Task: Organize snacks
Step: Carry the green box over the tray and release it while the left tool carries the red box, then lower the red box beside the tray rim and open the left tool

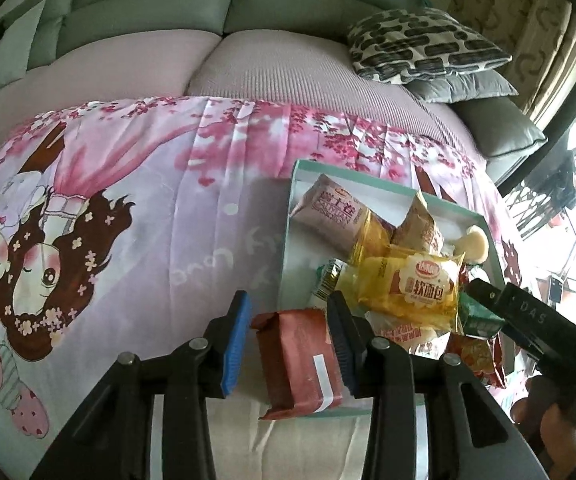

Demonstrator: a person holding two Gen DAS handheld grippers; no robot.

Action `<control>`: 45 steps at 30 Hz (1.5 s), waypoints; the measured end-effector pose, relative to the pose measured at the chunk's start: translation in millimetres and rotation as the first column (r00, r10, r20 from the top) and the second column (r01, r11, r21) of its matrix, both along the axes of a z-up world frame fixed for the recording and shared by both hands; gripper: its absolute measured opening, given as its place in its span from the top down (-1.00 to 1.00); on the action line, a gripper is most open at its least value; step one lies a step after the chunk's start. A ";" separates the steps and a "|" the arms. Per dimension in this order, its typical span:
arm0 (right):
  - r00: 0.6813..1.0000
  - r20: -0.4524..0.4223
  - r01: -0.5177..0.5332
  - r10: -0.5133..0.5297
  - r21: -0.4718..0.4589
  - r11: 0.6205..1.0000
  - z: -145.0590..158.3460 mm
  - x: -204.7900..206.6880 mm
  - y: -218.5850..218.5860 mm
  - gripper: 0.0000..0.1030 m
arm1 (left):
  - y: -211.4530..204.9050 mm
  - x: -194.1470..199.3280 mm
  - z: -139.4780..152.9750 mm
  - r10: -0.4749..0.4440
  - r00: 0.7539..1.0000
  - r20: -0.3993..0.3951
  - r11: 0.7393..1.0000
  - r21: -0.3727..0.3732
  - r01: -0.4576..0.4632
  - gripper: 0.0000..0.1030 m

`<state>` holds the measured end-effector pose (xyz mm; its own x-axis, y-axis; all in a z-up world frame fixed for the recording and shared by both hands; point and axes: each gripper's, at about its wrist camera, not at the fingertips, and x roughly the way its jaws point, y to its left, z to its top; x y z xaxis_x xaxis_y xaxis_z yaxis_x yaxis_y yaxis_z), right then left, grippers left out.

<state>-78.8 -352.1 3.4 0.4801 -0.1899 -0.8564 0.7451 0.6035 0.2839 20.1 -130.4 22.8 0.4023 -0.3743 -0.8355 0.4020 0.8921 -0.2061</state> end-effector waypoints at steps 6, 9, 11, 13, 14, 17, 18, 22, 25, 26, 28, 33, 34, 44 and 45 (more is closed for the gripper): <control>1.000 0.000 -0.006 0.006 -0.023 1.000 7.3 -1.2 5.1 -0.50 | 16.3 5.7 5.9 0.067 0.998 0.019 0.998 0.015 -0.067 -0.49; 1.000 0.000 -0.010 0.010 -0.043 0.999 10.5 -1.0 9.3 -0.76 | 26.7 10.3 5.1 0.102 0.994 0.033 0.993 0.048 -0.103 -0.59; 1.000 0.009 -0.014 0.014 -0.055 0.998 12.7 -1.3 12.3 -0.87 | 35.2 13.5 3.4 0.131 0.990 0.047 0.988 0.074 -0.134 -0.61; 1.000 0.012 -0.017 0.018 -0.069 0.997 13.9 -2.6 15.5 -1.00 | 45.2 15.9 2.3 0.162 0.984 0.072 0.980 0.101 -0.169 -0.82; 1.000 0.012 -0.016 0.017 -0.078 0.997 14.2 -3.7 17.1 -1.00 | 49.5 16.4 2.1 0.172 0.981 0.084 0.977 0.110 -0.181 -0.88; 1.000 0.013 -0.009 0.010 -0.082 0.997 13.0 -7.5 18.9 -1.00 | 62.6 19.0 0.9 0.203 0.972 0.118 0.965 0.145 -0.219 -0.90; 1.000 0.013 -0.007 0.008 -0.083 0.997 12.6 -8.9 19.4 -1.00 | 67.1 19.6 0.3 0.215 0.969 0.123 0.961 0.149 -0.232 -0.91; 1.000 0.017 -0.002 0.004 -0.103 0.995 14.6 -16.2 25.1 -1.00 | 79.5 20.2 -1.0 0.238 0.964 0.116 0.957 0.143 -0.253 -0.91; 0.999 0.028 -0.016 0.019 -0.104 0.994 15.5 -20.3 30.1 -1.00 | 81.4 18.2 -2.3 0.242 0.965 0.101 0.955 0.151 -0.256 -0.91; 0.999 0.025 -0.025 0.028 -0.106 0.994 15.2 -21.5 32.4 -1.00 | 81.7 17.6 -3.5 0.241 0.966 0.094 0.955 0.153 -0.253 -0.91; 0.999 0.007 -0.040 0.041 -0.115 0.993 13.9 -23.6 37.4 -1.00 | 82.0 16.3 -6.3 0.232 0.969 0.079 0.958 0.152 -0.242 -0.91; 0.997 -0.006 -0.079 0.079 -0.137 0.987 15.0 -32.6 56.4 -1.00 | 80.6 7.9 -5.1 0.219 0.971 0.100 0.956 0.178 -0.234 -0.91; 0.996 -0.007 -0.087 0.087 -0.140 0.986 15.0 -33.6 59.9 -1.00 | 81.2 5.5 -4.4 0.223 0.968 0.112 0.951 0.193 -0.242 -0.91; 0.985 -0.030 -0.170 0.168 -0.167 0.971 16.5 -32.1 93.2 -1.00 | 94.5 -11.7 -11.7 0.262 0.961 0.092 0.925 0.262 -0.277 -0.91; 0.984 -0.033 -0.180 0.177 -0.170 0.969 16.6 -31.5 96.6 -1.00 | 95.2 -13.3 -12.5 0.260 0.961 0.092 0.924 0.266 -0.275 -0.91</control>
<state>-110.3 -255.5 20.0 0.5048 -0.2469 -0.8272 0.6247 0.7658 0.1527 6.8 -35.1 10.3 0.5030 -0.0063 -0.8643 0.1442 0.9866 0.0767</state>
